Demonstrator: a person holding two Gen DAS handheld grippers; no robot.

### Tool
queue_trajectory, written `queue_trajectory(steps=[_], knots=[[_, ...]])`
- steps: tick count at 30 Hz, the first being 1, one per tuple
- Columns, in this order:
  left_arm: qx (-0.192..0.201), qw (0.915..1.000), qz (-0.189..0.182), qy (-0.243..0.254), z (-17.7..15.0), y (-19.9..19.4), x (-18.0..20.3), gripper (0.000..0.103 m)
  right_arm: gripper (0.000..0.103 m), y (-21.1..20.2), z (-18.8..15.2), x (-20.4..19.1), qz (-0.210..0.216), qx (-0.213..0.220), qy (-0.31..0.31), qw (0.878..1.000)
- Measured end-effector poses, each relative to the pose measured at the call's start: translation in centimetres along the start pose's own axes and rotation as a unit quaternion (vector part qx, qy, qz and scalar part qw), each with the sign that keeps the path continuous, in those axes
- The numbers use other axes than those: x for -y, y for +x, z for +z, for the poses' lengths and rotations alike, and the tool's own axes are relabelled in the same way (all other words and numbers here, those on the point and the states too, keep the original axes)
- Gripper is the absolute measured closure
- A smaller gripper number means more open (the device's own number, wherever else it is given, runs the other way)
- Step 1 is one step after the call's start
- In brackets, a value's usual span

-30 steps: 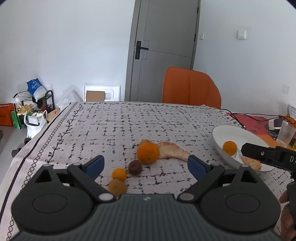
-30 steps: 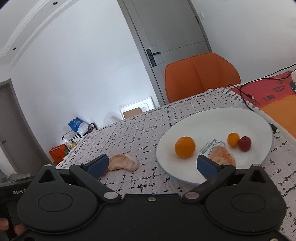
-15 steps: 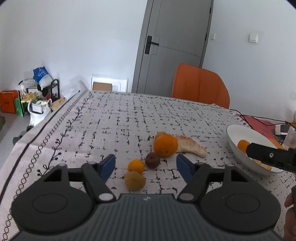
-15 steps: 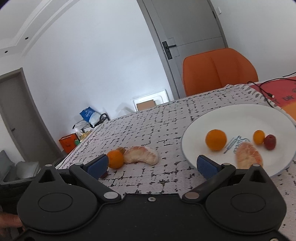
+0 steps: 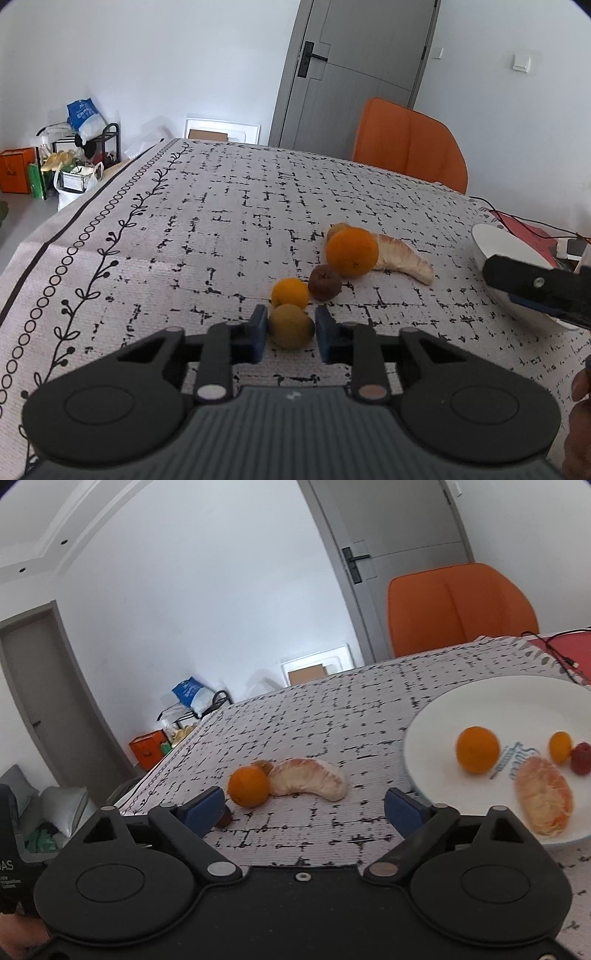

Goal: Organize fruits
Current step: 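Grasp the yellowish round fruit with the left gripper while the right approaches an orange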

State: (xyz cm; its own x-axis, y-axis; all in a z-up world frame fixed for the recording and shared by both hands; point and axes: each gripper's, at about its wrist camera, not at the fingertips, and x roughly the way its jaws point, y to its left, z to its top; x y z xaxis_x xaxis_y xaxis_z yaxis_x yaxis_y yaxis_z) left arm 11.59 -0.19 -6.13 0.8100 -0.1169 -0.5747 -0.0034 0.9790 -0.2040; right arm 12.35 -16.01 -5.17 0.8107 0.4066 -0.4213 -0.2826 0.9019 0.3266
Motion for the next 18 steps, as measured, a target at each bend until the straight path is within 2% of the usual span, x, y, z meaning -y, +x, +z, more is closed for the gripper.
queue_trajectory(steps=[4, 7, 18], knots=[[0.018, 0.9997, 0.007, 0.015, 0.2, -0.8, 0.0, 0.077, 0.018, 1.0, 0.1, -0.7, 0.012, -0.014, -0.006, 1.0], [0.021, 0.9998, 0.001, 0.006, 0.5, -1.1, -0.5, 0.077, 0.022, 1.6, 0.1, -1.4, 0.016, -0.02, -0.011, 1.0], [0.035, 0.9989, 0.016, -0.026, 1.2, -1.5, -3.1, 0.077, 0.029, 4.0, 0.8, -3.1, 0.021, -0.041, -0.025, 0.999]])
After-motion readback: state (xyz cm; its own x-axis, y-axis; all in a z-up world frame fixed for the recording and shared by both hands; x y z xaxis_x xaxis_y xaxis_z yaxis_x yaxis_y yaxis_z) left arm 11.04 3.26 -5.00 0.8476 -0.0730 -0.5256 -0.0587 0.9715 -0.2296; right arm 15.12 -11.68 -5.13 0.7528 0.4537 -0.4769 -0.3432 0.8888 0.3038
